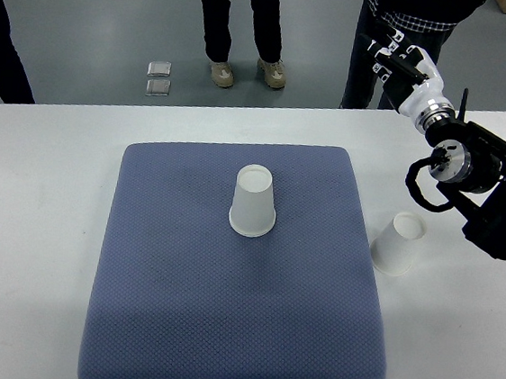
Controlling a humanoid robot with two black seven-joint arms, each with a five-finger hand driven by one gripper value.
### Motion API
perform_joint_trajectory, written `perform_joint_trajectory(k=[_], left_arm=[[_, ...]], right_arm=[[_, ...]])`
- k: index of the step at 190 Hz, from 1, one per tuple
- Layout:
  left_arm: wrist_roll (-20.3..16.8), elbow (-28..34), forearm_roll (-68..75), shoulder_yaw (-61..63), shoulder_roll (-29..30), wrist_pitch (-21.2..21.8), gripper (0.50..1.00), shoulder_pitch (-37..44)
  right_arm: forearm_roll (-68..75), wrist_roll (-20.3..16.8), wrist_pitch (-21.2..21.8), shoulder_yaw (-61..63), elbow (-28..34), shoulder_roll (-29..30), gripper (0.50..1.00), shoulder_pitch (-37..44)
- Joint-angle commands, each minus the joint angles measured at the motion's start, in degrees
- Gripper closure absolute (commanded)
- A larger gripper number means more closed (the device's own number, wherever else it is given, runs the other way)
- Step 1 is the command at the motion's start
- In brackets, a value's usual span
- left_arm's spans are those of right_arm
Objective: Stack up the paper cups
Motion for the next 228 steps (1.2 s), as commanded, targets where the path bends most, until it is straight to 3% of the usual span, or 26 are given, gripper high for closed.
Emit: perform_joint_trajectory(k=[1, 228], left_arm=[[0.0, -0.04, -0.03, -0.02, 0.0, 0.0, 0.5, 0.0], [-0.09, -0.04, 0.06, 0.07, 0.0, 0.0, 0.5, 0.0]], right_arm=[[0.0, 0.01, 0.0, 0.0, 0.0, 0.0, 0.587, -0.03], [0.0, 0.01, -0.09, 0.0, -0.44, -0.09, 0.587, 0.93]])
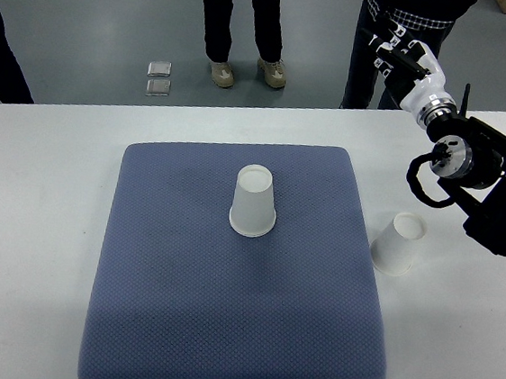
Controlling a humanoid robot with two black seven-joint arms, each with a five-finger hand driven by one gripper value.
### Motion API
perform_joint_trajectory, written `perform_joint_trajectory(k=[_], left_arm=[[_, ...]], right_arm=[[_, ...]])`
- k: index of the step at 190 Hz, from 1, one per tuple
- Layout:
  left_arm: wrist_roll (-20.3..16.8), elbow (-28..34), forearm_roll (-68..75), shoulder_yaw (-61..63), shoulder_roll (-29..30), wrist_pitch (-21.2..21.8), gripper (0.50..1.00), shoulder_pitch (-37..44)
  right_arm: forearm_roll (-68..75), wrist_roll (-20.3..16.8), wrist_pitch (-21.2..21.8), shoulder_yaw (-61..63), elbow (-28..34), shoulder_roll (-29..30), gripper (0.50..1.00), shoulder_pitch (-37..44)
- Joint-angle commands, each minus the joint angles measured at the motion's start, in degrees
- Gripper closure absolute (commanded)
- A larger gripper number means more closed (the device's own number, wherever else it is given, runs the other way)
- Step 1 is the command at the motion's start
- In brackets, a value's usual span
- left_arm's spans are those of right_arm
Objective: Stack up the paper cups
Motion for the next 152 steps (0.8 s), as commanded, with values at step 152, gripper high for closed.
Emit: perform_joint_trajectory(k=[152], left_arm=[[0.0, 0.0, -0.01, -0.01, 0.0, 0.0, 0.5, 0.0]], right_arm=[[-0.97, -0.26, -1.32, -0.79, 0.51, -1.07, 0.587, 2.66]])
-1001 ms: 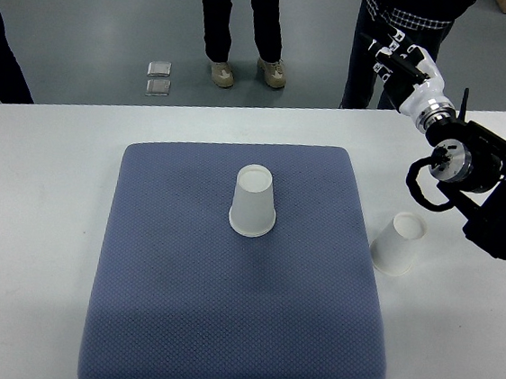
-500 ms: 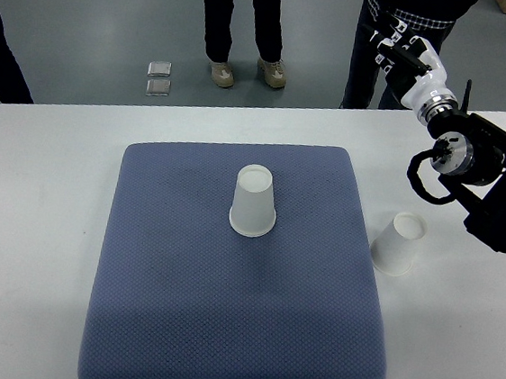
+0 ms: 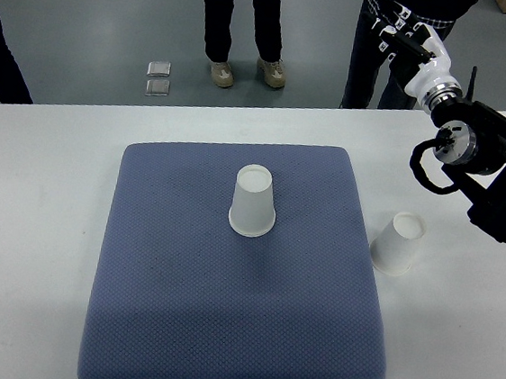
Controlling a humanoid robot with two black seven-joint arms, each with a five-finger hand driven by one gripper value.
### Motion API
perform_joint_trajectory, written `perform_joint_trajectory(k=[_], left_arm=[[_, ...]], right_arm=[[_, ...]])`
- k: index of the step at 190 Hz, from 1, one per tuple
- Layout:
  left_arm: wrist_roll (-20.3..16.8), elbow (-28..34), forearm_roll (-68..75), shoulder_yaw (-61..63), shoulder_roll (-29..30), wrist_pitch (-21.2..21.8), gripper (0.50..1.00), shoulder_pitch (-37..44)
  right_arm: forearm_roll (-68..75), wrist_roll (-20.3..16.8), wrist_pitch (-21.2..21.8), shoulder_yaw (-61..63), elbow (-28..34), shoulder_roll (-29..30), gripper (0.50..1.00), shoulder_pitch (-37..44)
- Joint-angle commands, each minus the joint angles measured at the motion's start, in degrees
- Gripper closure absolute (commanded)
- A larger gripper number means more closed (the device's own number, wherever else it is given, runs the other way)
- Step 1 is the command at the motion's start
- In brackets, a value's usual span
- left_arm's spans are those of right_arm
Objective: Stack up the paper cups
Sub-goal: 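Raise the right hand and swing it over the second white cup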
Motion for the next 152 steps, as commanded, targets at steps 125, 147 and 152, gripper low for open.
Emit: perform_joint_trajectory(k=[125, 147, 152], left_arm=[[0.0, 0.0, 0.01, 0.0, 0.0, 0.0, 0.5, 0.0], [0.0, 0.0, 0.01, 0.0, 0.0, 0.0, 0.5, 0.0], [0.0, 0.0, 0.01, 0.0, 0.0, 0.0, 0.5, 0.0]], right_arm=[[-29.83, -0.37, 12.6, -14.26, 6.74, -17.38, 0.587, 8.34], [-36.43, -0.37, 16.91, -15.84, 9.9, -21.52, 0.587, 10.37], [-38.61, -0.37, 17.96, -16.02, 10.78, -22.48, 0.587, 10.98]])
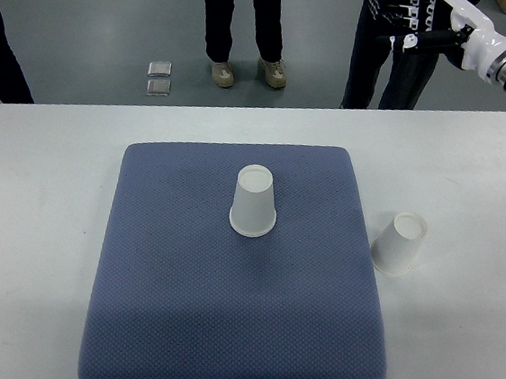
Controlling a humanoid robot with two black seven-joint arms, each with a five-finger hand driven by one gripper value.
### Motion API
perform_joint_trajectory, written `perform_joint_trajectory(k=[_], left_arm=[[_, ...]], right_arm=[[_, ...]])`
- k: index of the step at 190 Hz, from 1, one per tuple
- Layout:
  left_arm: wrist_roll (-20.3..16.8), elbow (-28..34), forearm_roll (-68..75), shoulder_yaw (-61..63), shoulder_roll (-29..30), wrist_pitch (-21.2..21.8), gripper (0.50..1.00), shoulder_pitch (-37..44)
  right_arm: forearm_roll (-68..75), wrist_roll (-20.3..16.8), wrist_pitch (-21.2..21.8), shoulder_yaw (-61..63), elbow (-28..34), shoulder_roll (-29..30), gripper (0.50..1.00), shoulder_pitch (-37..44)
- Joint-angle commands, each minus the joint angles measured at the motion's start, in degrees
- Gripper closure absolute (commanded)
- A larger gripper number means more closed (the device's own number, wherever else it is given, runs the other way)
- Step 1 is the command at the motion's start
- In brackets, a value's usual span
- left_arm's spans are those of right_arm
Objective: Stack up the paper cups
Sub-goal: 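Raise the right hand and swing it over the second white cup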
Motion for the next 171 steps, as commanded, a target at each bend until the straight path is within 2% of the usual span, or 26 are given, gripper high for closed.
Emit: perform_joint_trajectory(k=[1, 31, 78, 125, 171], left_arm=[[0.01, 0.0, 0.0, 0.0, 0.0, 0.0, 0.5, -0.01], [0.01, 0.0, 0.0, 0.0, 0.0, 0.0, 0.5, -0.01], [0.01, 0.0, 0.0, 0.0, 0.0, 0.0, 0.5, -0.01], [-0.08, 0.0, 0.0, 0.0, 0.0, 0.0, 0.5, -0.01], [0.01, 0.0, 0.0, 0.0, 0.0, 0.0, 0.5, -0.01]], right_arm=[[-6.36, 0.04, 3.63, -1.28, 2.8, -3.49, 0.587, 1.8], [-16.9, -0.05, 8.29, -1.55, 8.07, -8.32, 0.587, 3.73], [-33.33, -0.05, 11.45, -1.63, 15.19, -14.3, 0.587, 5.49], [-43.09, 0.21, 11.45, -1.63, 15.89, -16.67, 0.587, 5.32], [-51.18, 0.3, 9.96, -7.26, 22.66, -19.4, 0.587, 4.79]])
